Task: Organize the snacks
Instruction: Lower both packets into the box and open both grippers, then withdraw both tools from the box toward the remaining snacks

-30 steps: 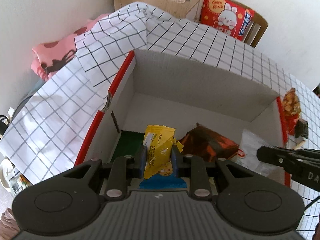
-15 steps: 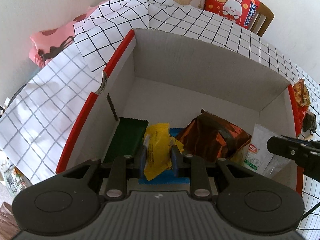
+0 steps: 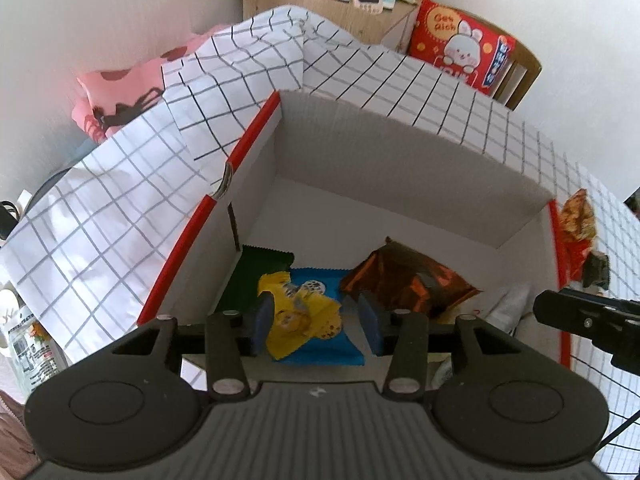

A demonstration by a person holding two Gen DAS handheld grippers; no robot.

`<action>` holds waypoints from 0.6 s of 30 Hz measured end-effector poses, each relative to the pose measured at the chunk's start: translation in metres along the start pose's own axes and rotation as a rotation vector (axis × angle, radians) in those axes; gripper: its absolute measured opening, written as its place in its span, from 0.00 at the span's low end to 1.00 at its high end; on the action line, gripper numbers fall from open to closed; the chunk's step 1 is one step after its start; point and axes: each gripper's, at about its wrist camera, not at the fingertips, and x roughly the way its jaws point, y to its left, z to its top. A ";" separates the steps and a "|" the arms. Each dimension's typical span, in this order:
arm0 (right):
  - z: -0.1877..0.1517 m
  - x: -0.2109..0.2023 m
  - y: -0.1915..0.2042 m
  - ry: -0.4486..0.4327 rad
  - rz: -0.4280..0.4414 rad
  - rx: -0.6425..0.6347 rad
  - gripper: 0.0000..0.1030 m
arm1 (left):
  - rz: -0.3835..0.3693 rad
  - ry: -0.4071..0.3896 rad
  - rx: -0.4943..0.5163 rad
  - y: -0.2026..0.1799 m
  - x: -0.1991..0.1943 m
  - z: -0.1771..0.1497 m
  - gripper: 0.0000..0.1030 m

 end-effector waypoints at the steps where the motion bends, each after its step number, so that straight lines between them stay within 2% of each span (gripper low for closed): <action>1: -0.001 -0.004 0.000 -0.006 0.006 -0.001 0.36 | -0.004 -0.009 0.000 0.000 -0.004 -0.001 0.45; 4: -0.003 -0.016 -0.001 -0.022 0.018 -0.002 0.38 | -0.024 -0.048 0.007 -0.005 -0.022 -0.005 0.51; 10: -0.008 -0.042 -0.011 -0.052 0.044 0.023 0.44 | -0.059 -0.106 0.049 -0.026 -0.052 -0.015 0.52; 18: -0.021 -0.075 -0.031 -0.099 0.049 0.053 0.60 | -0.134 -0.125 0.100 -0.059 -0.076 -0.028 0.59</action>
